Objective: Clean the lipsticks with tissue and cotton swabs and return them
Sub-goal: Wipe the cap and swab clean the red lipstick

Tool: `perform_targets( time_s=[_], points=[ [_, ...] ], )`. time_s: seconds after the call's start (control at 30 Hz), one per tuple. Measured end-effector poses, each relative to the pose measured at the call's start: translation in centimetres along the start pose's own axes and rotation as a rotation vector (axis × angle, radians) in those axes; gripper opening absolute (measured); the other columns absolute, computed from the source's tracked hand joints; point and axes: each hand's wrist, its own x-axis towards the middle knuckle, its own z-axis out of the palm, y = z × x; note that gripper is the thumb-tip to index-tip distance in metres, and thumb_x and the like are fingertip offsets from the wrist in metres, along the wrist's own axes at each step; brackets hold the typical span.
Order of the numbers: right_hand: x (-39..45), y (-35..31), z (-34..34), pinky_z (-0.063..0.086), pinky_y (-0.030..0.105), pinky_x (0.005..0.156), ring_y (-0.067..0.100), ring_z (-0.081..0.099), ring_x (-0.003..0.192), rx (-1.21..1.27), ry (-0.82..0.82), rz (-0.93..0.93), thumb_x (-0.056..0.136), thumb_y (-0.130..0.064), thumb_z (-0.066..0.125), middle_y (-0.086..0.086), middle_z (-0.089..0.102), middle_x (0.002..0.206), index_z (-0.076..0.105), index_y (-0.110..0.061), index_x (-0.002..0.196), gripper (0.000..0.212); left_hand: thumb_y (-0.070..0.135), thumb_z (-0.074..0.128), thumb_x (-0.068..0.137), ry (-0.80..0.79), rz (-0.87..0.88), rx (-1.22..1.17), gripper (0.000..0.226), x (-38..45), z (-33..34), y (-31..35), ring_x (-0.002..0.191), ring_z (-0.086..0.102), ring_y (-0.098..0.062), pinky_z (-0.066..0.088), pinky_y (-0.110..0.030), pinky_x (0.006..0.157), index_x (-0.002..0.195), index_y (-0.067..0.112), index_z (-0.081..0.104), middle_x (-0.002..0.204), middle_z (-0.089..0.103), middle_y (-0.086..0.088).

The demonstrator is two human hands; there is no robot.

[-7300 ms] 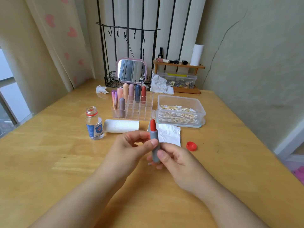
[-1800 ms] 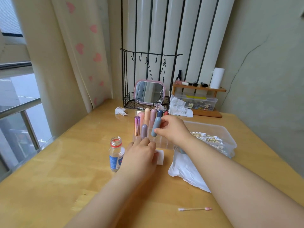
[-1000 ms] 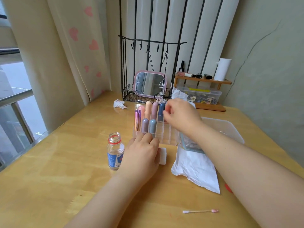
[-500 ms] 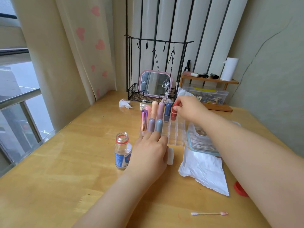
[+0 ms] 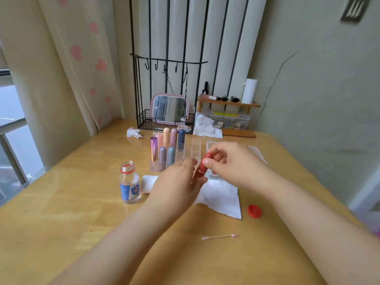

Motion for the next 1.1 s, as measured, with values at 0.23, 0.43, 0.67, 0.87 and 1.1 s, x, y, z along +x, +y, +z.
perform_targets(
  time_s=[0.23,0.43,0.67,0.87,1.1],
  points=[
    [-5.7,1.4,2.2,0.045,0.018,0.054,-0.003,0.05,0.049,0.199,0.095,0.044,0.084,-0.019,0.065,-0.016,0.059,0.058,0.065,-0.023,0.08,0.005,0.028,0.07,0.082,-0.092,-0.088,-0.209,0.011,-3.6,0.4,1.0,0.073,0.056,-0.008,0.04,-0.016,0.064,0.088,0.018,0.068,0.078,0.064,0.005],
    [-7.5,2.5,3.2,0.05,0.03,0.054,0.001,0.049,0.057,0.182,0.128,0.031,0.087,-0.026,0.063,-0.014,0.064,0.069,0.062,-0.024,0.079,0.008,0.021,0.065,0.086,-0.152,-0.027,-0.155,0.006,-5.7,1.4,1.0,0.066,0.046,-0.009,0.033,-0.013,0.059,0.082,0.018,0.064,0.072,0.053,0.007],
    [-7.4,4.8,2.0,0.051,0.022,0.062,0.009,0.065,0.069,0.341,0.245,0.093,0.082,-0.014,0.069,-0.008,0.07,0.079,0.061,-0.026,0.083,0.014,0.019,0.068,0.085,-0.047,-0.12,-0.258,0.005,-6.4,1.6,0.9,0.071,0.053,-0.004,0.037,-0.015,0.065,0.082,0.017,0.065,0.074,0.06,0.006],
    [-6.9,6.1,5.0,0.053,0.032,0.064,0.004,0.052,0.081,0.209,0.1,0.128,0.078,-0.015,0.074,-0.012,0.057,0.084,0.07,-0.022,0.089,0.013,0.017,0.072,0.082,-0.041,-0.301,-0.405,0.01,-6.5,1.4,-0.2,0.069,0.058,-0.005,0.041,-0.011,0.062,0.086,0.023,0.065,0.076,0.067,0.008],
    [-6.6,6.3,5.9,0.034,0.023,0.082,0.007,0.047,0.095,-0.033,0.008,0.083,0.084,-0.027,0.068,-0.018,0.059,0.083,0.07,-0.03,0.098,0.014,0.016,0.073,0.081,-0.073,-0.348,-0.486,0.014,-6.6,1.2,-0.4,0.064,0.058,0.0,0.044,-0.014,0.062,0.08,0.026,0.063,0.073,0.067,0.007]
  ],
)
